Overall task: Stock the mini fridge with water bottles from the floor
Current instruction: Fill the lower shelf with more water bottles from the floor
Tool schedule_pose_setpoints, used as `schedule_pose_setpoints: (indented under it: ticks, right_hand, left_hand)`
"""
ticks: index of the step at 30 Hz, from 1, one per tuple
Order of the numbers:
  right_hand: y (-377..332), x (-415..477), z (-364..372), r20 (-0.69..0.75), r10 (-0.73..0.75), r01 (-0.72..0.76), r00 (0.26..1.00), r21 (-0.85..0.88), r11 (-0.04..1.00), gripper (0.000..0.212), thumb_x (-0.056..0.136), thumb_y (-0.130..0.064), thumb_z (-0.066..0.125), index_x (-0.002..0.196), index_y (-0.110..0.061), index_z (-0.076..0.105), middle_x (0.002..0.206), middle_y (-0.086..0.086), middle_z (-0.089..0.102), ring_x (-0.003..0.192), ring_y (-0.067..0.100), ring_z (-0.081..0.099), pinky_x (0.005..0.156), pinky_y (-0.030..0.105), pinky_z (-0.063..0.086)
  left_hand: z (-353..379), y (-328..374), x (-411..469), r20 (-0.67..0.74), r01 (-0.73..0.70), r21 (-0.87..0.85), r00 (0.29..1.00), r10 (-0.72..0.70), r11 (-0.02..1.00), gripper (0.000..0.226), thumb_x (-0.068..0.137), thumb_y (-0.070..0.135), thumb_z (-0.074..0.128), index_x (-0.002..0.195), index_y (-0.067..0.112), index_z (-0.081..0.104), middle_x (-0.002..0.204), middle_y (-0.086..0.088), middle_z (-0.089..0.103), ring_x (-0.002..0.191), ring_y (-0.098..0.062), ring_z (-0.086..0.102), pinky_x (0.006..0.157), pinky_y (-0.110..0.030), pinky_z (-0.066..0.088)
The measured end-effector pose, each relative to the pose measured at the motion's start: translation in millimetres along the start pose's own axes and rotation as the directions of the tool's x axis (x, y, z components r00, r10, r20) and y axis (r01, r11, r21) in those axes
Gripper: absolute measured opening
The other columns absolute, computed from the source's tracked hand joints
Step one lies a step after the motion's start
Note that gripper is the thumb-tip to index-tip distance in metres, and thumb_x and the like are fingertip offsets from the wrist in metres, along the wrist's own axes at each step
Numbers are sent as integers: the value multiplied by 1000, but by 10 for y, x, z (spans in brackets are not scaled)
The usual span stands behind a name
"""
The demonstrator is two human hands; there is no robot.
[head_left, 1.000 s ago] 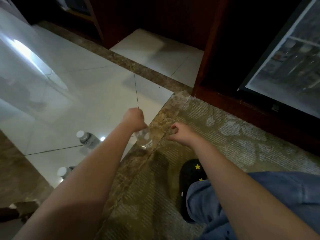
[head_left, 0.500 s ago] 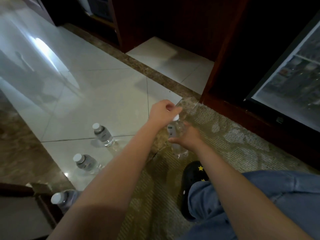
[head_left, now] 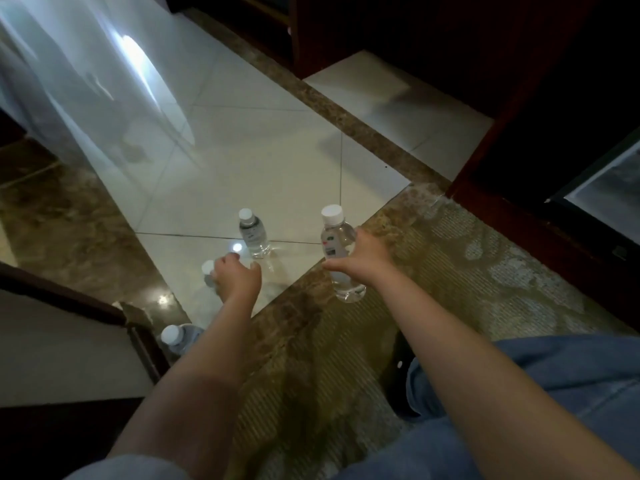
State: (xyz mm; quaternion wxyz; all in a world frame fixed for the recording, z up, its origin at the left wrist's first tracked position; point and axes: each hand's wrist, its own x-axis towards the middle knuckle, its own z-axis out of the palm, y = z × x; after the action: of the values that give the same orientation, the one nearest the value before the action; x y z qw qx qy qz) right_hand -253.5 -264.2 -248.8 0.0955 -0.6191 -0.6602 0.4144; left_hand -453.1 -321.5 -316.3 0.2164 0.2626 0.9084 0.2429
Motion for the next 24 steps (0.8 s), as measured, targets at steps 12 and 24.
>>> schedule_pose_setpoints:
  ticks: [12, 24]
  right_hand:
    - [-155, 130, 497, 59, 35, -31, 998, -74, 997, 76, 66, -36, 83, 130, -17, 46, 131, 4, 54, 112, 23, 55, 86, 35, 47]
    - [-78, 261, 629, 65, 66, -65, 996, -20, 998, 75, 67, -33, 83, 131, -15, 47, 133, 3, 56, 114, 22, 56, 82, 30, 42]
  left_hand:
    - [-83, -490, 632, 112, 294, -240, 955, -274, 925, 98, 76, 20, 78, 147, 8, 11, 146, -19, 34, 132, -39, 39, 107, -47, 38]
    - [149, -591, 751, 149, 373, -297, 927, -343, 879, 63, 79, 37, 72, 130, 10, 47, 129, -13, 55, 120, -34, 51, 101, -38, 42]
